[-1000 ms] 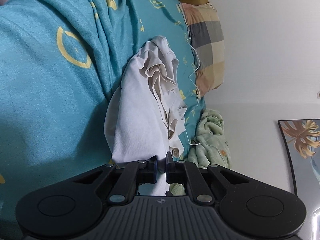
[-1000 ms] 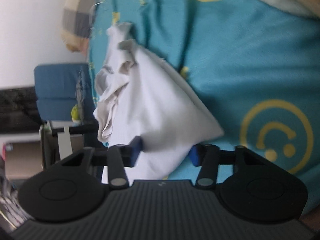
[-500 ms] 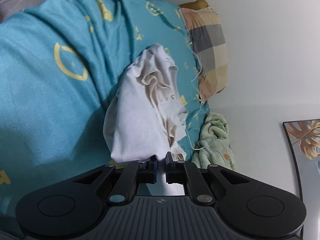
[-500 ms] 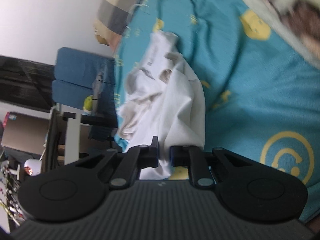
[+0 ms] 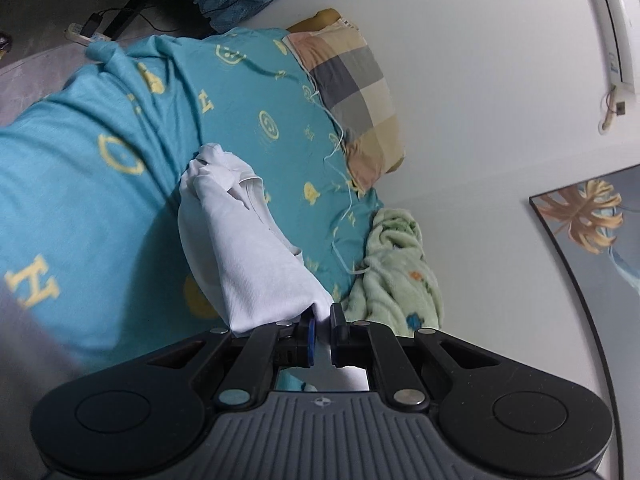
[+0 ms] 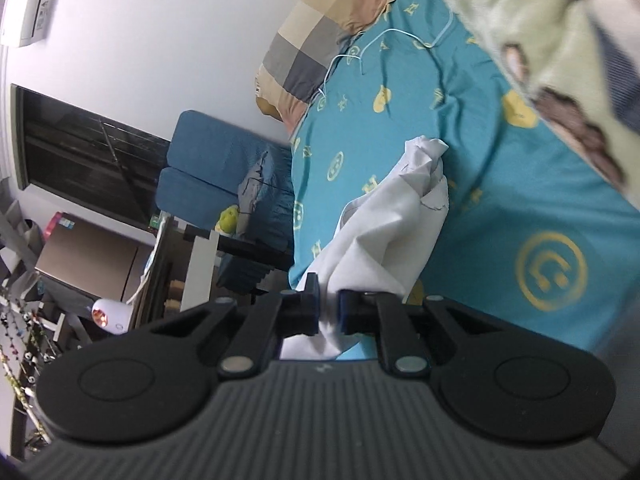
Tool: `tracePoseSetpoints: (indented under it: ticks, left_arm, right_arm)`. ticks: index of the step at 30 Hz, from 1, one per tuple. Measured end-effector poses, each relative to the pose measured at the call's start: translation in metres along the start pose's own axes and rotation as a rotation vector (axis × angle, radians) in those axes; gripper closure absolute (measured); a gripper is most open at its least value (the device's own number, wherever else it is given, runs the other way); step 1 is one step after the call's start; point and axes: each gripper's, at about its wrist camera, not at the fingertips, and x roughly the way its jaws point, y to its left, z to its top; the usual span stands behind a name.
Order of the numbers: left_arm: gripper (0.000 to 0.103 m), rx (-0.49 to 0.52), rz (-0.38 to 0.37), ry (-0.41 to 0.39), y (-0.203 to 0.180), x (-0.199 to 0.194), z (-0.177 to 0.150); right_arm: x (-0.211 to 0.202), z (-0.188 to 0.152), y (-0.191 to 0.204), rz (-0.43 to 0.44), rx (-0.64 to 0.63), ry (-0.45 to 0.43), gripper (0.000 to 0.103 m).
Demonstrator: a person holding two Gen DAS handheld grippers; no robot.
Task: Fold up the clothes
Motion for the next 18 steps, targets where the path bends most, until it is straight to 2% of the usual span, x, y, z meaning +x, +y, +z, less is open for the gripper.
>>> tracePoseSetpoints:
  ticks: [5, 8, 12, 18]
  left_arm:
    - [0.096, 0.006, -0.014, 0.019, 0.012, -0.037, -0.037]
    - [0.096, -0.023, -0.024, 0.008, 0.017, -0.049, -0.042]
    - [0.096, -0.049, -0.031, -0.003, 0.004, -0.027, -0.018]
    - [0.095, -0.099, -0.022, 0.014, -0.009, 0.049, 0.036]
  right_arm:
    - [-0.029, -0.02, -0.015, -0.034, 0.074, 0.015, 0.091]
    - [-0.022, -0.013, -0.014, -0.024, 0.112, 0.009, 0.091]
    - [-0.005, 0.002, -0.011, -0.018, 0.172, -0.006, 0.091]
    - [0.05, 0.048, -0.015, -0.083, 0.271, -0.032, 0.091]
